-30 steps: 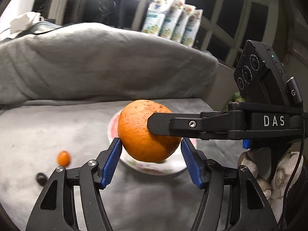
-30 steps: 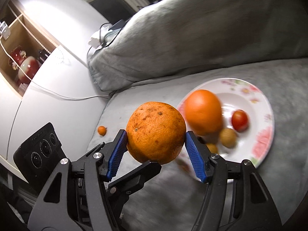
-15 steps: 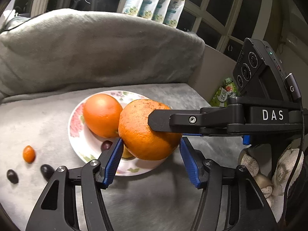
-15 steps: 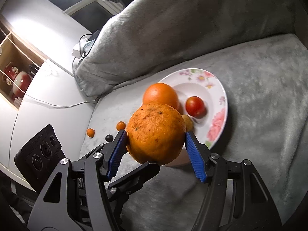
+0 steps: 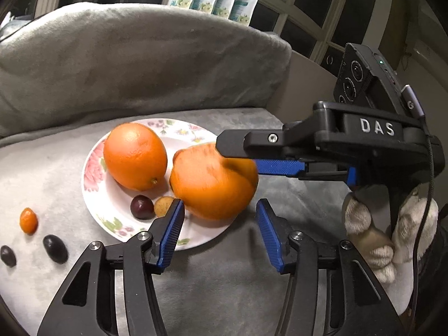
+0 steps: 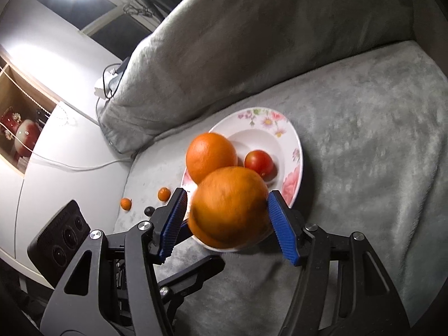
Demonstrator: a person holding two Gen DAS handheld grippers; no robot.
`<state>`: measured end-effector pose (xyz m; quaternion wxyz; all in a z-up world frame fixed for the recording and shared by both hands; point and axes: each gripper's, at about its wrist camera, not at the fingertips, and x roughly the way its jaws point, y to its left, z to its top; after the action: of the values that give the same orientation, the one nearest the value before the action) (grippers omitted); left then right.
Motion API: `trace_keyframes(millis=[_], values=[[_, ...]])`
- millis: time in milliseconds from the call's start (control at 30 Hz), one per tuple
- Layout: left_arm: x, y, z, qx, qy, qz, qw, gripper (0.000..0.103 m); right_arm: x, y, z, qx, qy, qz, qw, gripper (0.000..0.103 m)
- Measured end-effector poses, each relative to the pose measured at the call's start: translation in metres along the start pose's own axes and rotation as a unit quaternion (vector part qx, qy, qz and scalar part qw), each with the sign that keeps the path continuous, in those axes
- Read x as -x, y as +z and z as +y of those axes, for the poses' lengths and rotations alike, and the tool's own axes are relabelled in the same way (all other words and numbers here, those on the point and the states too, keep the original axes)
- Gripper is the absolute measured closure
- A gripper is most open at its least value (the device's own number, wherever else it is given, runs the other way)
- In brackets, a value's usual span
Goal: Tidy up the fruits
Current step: 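Carry the spotted orange with both tools onto the white plate, then open both tools and withdraw them from the plate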
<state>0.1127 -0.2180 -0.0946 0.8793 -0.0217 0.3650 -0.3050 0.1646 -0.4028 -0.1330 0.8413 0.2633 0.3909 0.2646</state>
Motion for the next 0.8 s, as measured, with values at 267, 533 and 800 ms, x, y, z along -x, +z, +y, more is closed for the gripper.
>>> trace_keyframes(millis=[267,533,800], values=[[0.014,0.002,-0.002,-0.003,0.004,-0.013,0.9999,0.05,0.02,0.007,0.005,0.004,0.0,-0.037,0.999,0.04],[0.025,-0.001,0.001,-0.002,0.008,-0.019,0.9998,0.05,0.023,0.003,0.011,0.016,-0.017,-0.045,0.999,0.028],[0.036,-0.003,0.01,0.003,0.016,-0.027,0.9995,0.043,0.024,0.002,0.02,0.034,-0.036,-0.054,0.997,0.022]])
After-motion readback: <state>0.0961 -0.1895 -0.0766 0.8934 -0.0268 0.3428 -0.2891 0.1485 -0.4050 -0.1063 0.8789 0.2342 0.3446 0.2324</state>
